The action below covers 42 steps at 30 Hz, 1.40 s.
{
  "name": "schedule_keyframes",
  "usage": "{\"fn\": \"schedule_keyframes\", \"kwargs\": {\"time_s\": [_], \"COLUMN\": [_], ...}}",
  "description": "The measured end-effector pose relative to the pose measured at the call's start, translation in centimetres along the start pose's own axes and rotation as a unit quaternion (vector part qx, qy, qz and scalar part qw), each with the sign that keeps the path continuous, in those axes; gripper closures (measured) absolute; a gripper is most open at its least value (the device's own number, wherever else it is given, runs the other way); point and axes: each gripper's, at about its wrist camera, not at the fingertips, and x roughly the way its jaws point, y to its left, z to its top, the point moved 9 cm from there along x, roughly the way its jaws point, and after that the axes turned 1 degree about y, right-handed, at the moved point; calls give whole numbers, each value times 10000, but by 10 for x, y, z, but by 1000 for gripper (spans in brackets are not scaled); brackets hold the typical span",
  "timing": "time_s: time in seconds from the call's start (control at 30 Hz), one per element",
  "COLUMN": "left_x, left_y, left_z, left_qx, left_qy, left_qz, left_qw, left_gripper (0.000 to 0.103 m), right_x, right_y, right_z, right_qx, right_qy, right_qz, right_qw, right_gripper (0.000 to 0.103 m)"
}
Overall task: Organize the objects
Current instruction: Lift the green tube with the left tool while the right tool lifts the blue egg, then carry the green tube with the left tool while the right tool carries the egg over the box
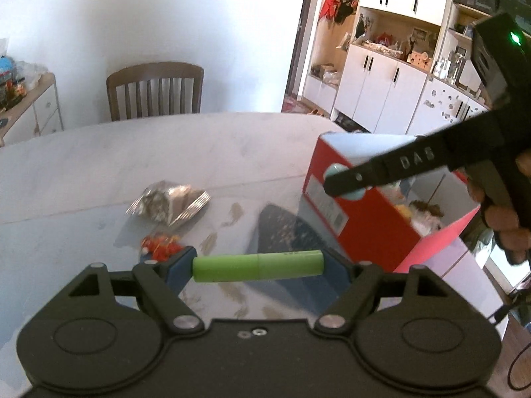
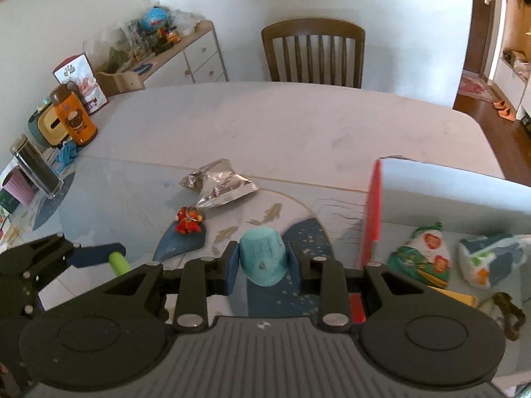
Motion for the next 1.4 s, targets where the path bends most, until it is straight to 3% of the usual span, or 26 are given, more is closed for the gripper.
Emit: {"fn": "schedule_keyframes", "kwargs": {"time_s": [0.43, 0.73, 1.4], "left_x": [10, 30, 110], "left_y": [-54, -103, -184], "left_z": [44, 59, 65], "left_qx": [2, 153, 347], "left_qy": [-167, -160, 486], "left_qz": [-72, -123, -150], "left_qw": [9998, 9997, 9981], "left_gripper": [23, 23, 23], "right_x": [-60, -87, -98], "right_y": [-55, -114, -233], "right_z": [-7, -28, -67], "right_qx": [230, 504, 847], "right_qy": [-368, -468, -356], "right_qz": [-6, -133, -500], "right_qw": [9991, 9975, 9945], "right_gripper": [72, 72, 72]}}
